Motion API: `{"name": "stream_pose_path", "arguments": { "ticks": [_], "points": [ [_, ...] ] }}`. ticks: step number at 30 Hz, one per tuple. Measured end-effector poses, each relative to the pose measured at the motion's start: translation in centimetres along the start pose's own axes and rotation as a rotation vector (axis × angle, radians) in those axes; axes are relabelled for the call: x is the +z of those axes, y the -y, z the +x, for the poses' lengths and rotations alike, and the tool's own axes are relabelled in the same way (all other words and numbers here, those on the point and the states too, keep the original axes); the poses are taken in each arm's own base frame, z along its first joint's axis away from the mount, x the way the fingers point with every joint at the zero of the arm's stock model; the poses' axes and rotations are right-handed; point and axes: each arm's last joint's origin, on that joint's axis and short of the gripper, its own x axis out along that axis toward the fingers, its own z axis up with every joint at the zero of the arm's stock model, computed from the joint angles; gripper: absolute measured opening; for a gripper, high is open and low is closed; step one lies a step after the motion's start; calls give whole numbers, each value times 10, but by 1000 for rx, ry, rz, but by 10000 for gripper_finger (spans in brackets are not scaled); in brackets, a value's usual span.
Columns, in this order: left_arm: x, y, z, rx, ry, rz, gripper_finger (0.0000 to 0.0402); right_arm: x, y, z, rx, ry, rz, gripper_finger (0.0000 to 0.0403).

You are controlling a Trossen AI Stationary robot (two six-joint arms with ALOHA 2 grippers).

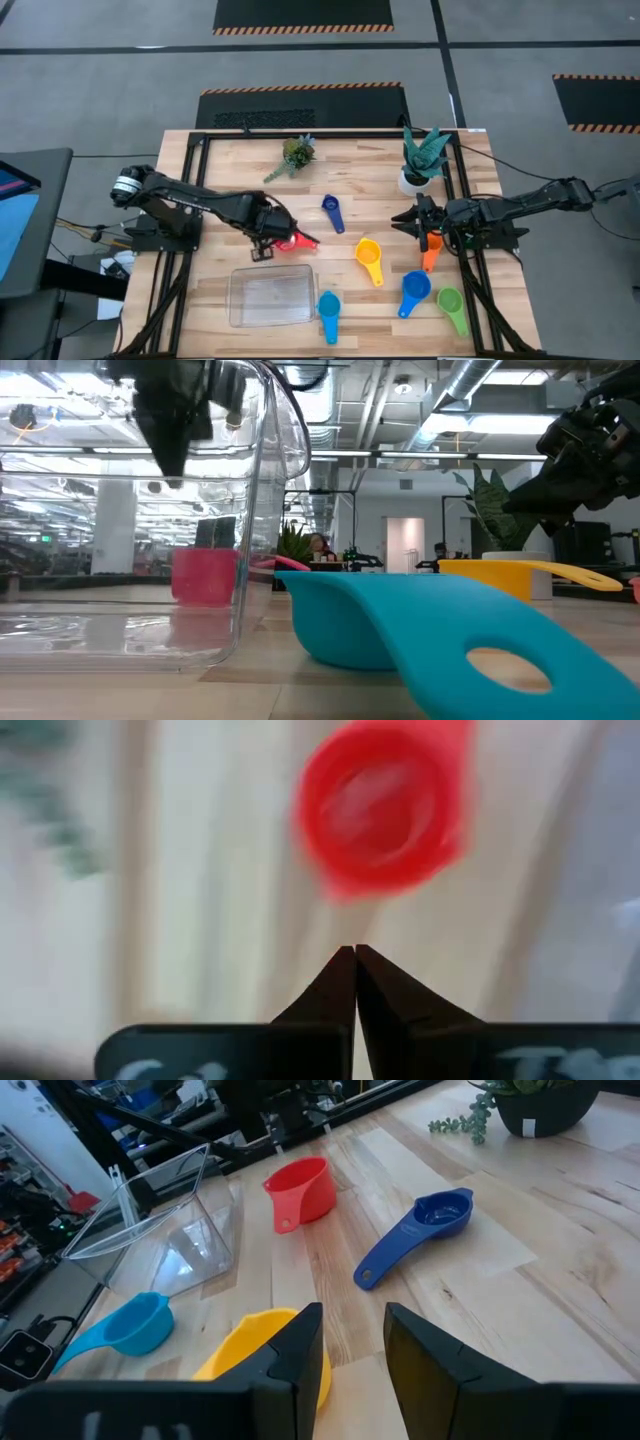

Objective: Nest measuring cups in basket
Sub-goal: Move the red measuring cup to the center of the table

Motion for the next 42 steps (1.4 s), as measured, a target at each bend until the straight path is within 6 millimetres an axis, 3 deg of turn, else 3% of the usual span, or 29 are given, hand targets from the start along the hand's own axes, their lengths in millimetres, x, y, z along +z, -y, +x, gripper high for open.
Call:
{"name": "stream_pose_path", "arguments": {
  "ticks": [8, 17, 23, 27, 32, 36, 42],
  "points": [
    [-34, 7, -20, 244, -99, 101, 0, 4, -2, 0, 22, 46, 1, 133],
    [-84, 24, -69, 311, 276, 56, 0, 46, -17, -12, 85, 513, -195, 129],
    [-111, 26, -88, 317, 517, -12, 0, 59, -22, -14, 46, 614, -309, 128],
    [-128, 24, -65, 359, 604, -18, 0, 72, -29, -8, 24, 595, -321, 128],
    [-147, 19, -2, 259, 694, -165, 0, 91, -42, 9, -5, 548, -382, 128],
    [-149, 24, 36, 114, 821, -224, 0, 112, -52, 30, -98, 517, -443, 127],
    [-155, 16, 52, 69, 884, -162, 0, 149, -49, 80, -265, 280, -501, 127]
  ]
}}
